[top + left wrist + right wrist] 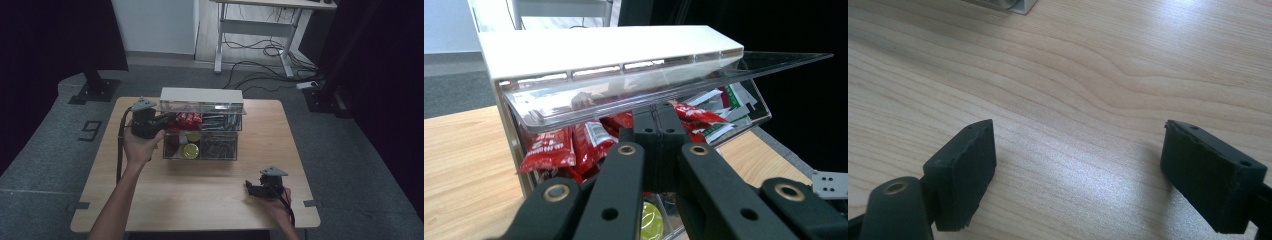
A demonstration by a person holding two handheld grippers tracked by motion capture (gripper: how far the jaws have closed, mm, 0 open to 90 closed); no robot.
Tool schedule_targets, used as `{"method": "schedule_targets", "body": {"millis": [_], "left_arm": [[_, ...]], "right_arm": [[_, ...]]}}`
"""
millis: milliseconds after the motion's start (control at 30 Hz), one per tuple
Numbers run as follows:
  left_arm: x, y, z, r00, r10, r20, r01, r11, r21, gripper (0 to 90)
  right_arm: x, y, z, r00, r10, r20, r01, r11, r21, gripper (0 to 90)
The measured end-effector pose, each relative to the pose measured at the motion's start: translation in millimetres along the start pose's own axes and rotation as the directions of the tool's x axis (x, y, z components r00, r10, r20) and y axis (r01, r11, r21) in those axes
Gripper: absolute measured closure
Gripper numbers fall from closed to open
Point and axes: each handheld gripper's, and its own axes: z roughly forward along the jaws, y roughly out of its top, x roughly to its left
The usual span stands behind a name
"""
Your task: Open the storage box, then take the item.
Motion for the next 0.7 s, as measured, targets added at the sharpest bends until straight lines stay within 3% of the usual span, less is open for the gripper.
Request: {"method": "schedule_targets", "body": {"millis": [333, 700], "left_arm": [[2.4, 12.4, -0.9, 0.9999, -0.012, 0.004, 0.012, 0.9999, -0.009, 90.0], [2.2, 12.7, -0.1, 0.9999, -0.014, 0.005, 0.014, 0.9999, -0.005, 90.0]], "right_arm": [[0.2, -0.1, -0.1, 1.0, 0.002, -0.002, -0.002, 1.0, 0.001, 14.4], [0.2, -0.1, -0.1, 1.0, 0.002, -0.002, -0.002, 1.0, 0.0, 14.7]]}}
